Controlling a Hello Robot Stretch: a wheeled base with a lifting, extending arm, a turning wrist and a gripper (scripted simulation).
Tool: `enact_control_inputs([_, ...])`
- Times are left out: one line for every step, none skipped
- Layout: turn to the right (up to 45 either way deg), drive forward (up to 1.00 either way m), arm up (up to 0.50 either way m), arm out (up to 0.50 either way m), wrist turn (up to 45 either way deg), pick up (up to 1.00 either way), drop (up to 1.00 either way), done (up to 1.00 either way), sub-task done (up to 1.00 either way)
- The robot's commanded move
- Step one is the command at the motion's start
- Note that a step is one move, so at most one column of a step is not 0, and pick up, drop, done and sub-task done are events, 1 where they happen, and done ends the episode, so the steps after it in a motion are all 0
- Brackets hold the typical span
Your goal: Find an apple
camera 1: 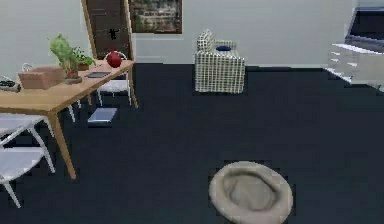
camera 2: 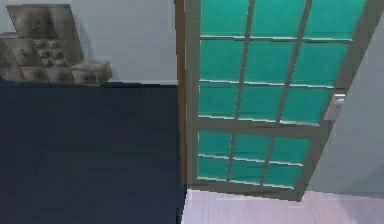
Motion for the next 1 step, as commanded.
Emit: enact_control_inputs([-6.0, 0.0, 0.0, 0.0, 0.0, 0.0, 0.0, 0.0, 0.0])
